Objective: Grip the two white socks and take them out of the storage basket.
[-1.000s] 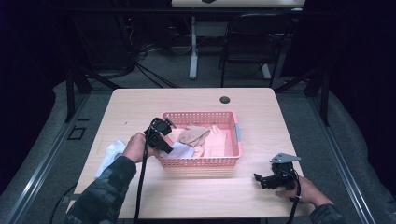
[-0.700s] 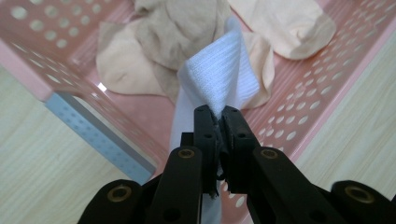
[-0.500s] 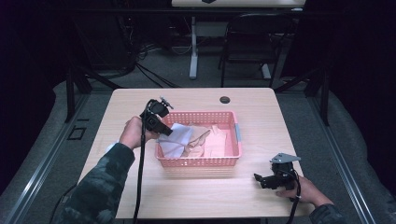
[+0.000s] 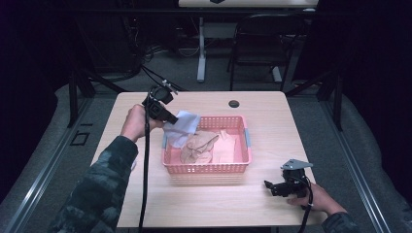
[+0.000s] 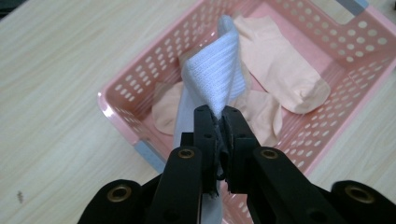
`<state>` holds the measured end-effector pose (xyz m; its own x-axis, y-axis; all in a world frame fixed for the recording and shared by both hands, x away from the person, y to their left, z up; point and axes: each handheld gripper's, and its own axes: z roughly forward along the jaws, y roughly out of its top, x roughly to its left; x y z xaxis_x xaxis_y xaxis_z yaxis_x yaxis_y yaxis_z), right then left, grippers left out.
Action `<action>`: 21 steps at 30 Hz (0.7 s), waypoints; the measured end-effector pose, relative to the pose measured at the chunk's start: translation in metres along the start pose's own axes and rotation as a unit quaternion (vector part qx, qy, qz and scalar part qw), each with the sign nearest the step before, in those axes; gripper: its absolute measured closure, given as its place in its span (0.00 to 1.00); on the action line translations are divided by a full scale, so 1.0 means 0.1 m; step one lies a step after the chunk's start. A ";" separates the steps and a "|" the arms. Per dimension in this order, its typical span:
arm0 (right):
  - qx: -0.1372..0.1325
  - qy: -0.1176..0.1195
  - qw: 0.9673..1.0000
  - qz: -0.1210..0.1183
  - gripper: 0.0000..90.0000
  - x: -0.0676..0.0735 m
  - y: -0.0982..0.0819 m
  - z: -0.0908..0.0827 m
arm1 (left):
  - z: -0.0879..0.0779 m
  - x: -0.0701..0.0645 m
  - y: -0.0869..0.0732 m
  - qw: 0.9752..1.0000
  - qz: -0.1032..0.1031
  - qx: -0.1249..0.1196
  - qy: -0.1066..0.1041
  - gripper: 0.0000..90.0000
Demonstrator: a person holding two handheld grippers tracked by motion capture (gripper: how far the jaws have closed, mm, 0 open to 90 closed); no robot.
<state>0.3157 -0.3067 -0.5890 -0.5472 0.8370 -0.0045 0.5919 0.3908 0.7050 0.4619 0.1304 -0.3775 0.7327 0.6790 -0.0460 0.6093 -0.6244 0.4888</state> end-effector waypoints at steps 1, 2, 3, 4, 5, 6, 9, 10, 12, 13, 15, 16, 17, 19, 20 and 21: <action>0.000 0.000 1.000 0.000 0.00 0.00 0.00 0.00 | -0.03 0.01 0.02 1.000 0.000 -0.002 0.002 0.95; 0.000 0.000 1.000 0.000 0.00 0.00 0.00 0.00 | -0.06 0.02 0.04 1.000 -0.001 -0.006 0.005 0.95; 0.000 0.000 1.000 0.000 0.00 0.00 0.00 0.00 | -0.08 0.02 0.06 1.000 -0.002 -0.006 0.006 0.95; 0.000 0.000 1.000 0.000 0.00 0.00 0.00 0.00 | -0.11 0.02 0.08 1.000 0.000 -0.007 0.009 0.95; 0.000 0.000 1.000 0.000 0.00 0.00 0.00 0.00 | -0.15 0.03 0.10 1.000 0.000 -0.010 0.012 0.95; 0.000 0.000 1.000 0.000 0.00 0.00 0.00 0.00 | -0.18 0.03 0.12 1.000 -0.001 -0.012 0.015 0.95; 0.000 0.000 1.000 0.000 0.00 0.00 0.00 0.00 | -0.27 0.04 0.16 1.000 0.000 -0.017 0.021 0.95; 0.000 0.000 1.000 0.000 0.00 0.00 0.00 0.00 | -0.31 0.05 0.17 1.000 -0.002 -0.019 0.024 0.95; 0.000 0.000 1.000 0.000 0.00 0.00 0.00 0.00 | -0.37 0.07 0.18 0.999 -0.002 -0.023 0.028 0.95; 0.000 0.000 1.000 0.000 0.00 0.00 0.00 0.00 | -0.40 0.08 0.18 0.999 -0.005 -0.025 0.030 0.95; 0.000 0.000 1.000 0.000 0.00 0.00 0.00 0.00 | -0.48 0.10 0.18 0.999 -0.008 -0.030 0.035 0.95; 0.000 0.000 1.000 0.000 0.00 0.00 0.00 0.00 | -0.51 0.12 0.18 0.999 -0.009 -0.032 0.037 0.95; 0.000 0.000 1.000 0.000 0.00 0.00 0.00 0.00 | -0.55 0.13 0.17 0.999 -0.010 -0.033 0.040 0.95; -0.001 0.002 1.000 0.001 0.00 0.00 0.00 0.00 | -0.62 0.16 0.15 0.998 -0.015 -0.035 0.045 0.95; -0.001 0.001 1.000 0.001 0.00 0.00 0.00 0.00 | -0.65 0.18 0.14 0.998 -0.018 -0.036 0.049 0.95; 0.000 0.000 1.000 0.000 0.00 0.00 0.00 0.00 | -0.68 0.21 0.12 0.998 -0.021 -0.036 0.052 0.95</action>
<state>0.3157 -0.3067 -0.5890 -0.5477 0.8367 -0.0046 0.5914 0.3911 0.7052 0.4640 0.1632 -0.3134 0.6685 0.7434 0.0215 0.6130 -0.5672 0.5499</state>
